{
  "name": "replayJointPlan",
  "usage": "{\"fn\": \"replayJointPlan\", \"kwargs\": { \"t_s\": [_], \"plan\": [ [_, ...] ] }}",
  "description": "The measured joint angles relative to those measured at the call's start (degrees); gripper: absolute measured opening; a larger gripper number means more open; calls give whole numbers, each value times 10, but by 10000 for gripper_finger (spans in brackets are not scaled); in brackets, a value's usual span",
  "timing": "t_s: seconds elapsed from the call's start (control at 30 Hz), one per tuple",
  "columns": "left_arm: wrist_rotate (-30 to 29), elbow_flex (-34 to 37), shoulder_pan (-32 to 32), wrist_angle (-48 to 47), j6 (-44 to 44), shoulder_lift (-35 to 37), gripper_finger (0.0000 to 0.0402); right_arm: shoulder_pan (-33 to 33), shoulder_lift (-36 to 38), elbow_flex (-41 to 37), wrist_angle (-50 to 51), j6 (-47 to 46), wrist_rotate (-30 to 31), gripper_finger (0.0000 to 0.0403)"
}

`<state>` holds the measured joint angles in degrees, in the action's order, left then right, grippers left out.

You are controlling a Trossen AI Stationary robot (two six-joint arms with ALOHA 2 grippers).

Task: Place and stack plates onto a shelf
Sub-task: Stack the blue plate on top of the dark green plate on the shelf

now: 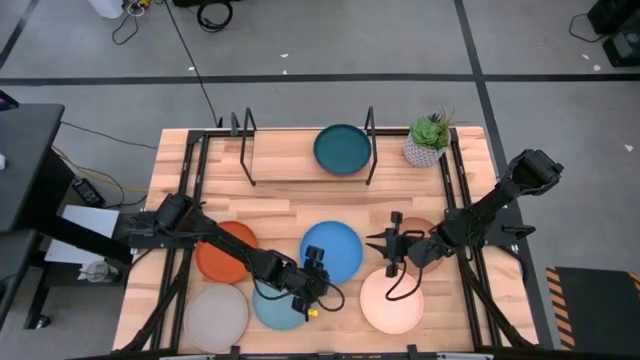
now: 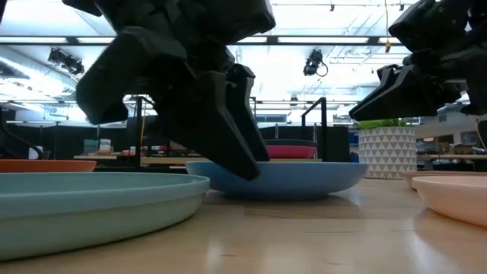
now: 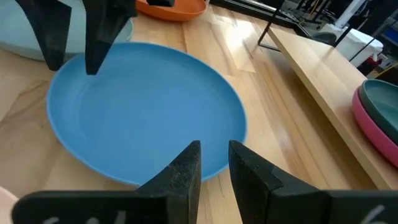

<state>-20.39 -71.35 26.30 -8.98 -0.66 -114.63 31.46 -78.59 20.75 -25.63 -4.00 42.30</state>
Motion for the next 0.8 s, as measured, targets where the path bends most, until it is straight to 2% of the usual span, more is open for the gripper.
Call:
{"fn": "replayJointPlan", "kwargs": {
  "t_s": [0.13,0.27,0.53,0.67,0.8],
  "plan": [
    [-8,0,0,-8,0,0,175,1,0,0,0,1,0,88],
    [-7,5,-2,-27,15,-7,140,1,0,0,0,2,-2,88],
    [16,4,-7,-25,12,-8,21,1,0,0,-3,8,-2,88],
    [31,4,-12,-31,21,4,17,1,0,0,-4,8,-2,88],
    [56,4,-24,-47,32,50,17,1,0,0,-4,9,-1,88]
  ]
}}
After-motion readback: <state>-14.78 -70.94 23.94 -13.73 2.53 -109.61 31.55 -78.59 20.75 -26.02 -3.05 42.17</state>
